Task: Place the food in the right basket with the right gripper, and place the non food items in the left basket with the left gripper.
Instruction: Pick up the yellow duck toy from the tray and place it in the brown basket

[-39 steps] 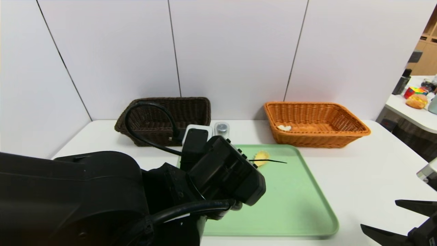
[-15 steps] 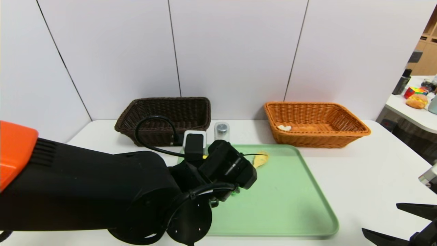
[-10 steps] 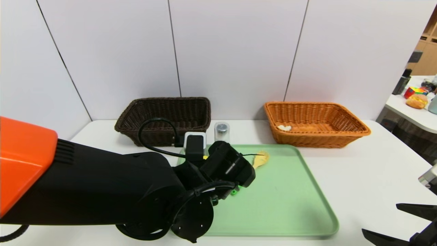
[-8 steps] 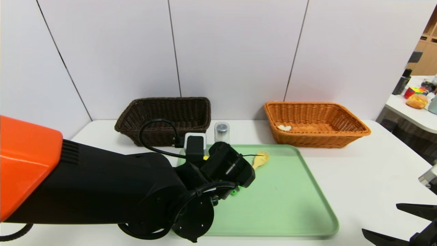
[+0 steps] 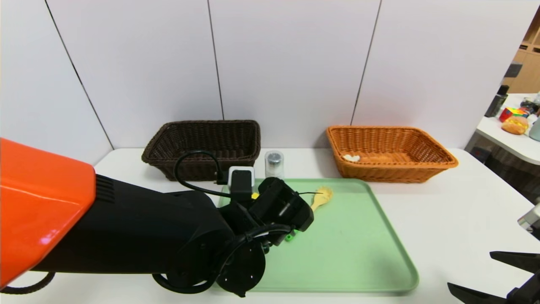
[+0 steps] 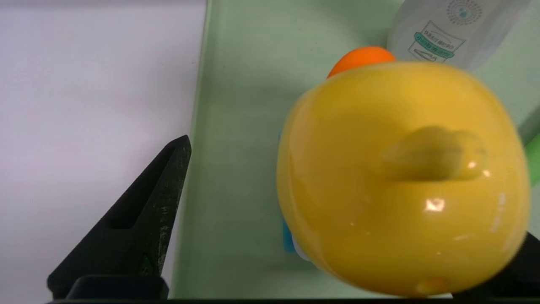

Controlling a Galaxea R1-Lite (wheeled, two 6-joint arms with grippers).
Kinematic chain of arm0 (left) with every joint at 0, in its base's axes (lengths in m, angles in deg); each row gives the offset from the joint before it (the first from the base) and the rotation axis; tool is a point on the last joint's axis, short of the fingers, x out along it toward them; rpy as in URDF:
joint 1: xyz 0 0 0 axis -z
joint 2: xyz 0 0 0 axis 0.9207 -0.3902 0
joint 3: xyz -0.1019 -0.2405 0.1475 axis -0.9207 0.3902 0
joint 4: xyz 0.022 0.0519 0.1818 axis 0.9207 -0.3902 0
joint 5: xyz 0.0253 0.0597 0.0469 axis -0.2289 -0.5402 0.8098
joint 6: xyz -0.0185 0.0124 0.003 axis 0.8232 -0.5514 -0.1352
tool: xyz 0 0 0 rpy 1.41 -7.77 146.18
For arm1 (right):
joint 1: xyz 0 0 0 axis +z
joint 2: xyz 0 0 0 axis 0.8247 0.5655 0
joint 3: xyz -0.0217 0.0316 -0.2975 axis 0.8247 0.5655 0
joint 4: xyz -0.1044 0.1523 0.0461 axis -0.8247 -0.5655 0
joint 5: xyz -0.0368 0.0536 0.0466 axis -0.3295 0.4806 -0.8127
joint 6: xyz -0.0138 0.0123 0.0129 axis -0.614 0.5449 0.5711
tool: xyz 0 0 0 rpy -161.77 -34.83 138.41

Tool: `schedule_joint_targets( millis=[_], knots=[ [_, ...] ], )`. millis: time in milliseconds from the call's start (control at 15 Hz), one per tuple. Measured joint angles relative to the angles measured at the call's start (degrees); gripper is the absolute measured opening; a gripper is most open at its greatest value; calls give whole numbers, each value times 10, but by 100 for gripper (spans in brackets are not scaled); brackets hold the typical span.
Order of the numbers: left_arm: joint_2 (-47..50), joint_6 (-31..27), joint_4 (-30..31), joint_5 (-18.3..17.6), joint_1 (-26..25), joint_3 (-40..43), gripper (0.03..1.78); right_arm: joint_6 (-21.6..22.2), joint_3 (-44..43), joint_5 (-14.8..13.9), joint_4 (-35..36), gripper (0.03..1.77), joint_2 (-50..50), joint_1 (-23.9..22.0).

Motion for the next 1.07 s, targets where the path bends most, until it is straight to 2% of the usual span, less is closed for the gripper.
schedule_joint_targets(
  millis=[533,800,1000,1067],
  knots=[
    [-20,0,11,1,-12,3,169,-1,0,1,0,170,-1,0],
    [-22,-2,22,2,-13,7,106,-1,4,1,0,170,-1,0],
    [-20,-3,34,7,-12,15,78,-1,6,1,0,170,-1,0],
    [-19,-3,33,8,-12,17,77,-2,7,1,0,170,0,0]
  ],
)
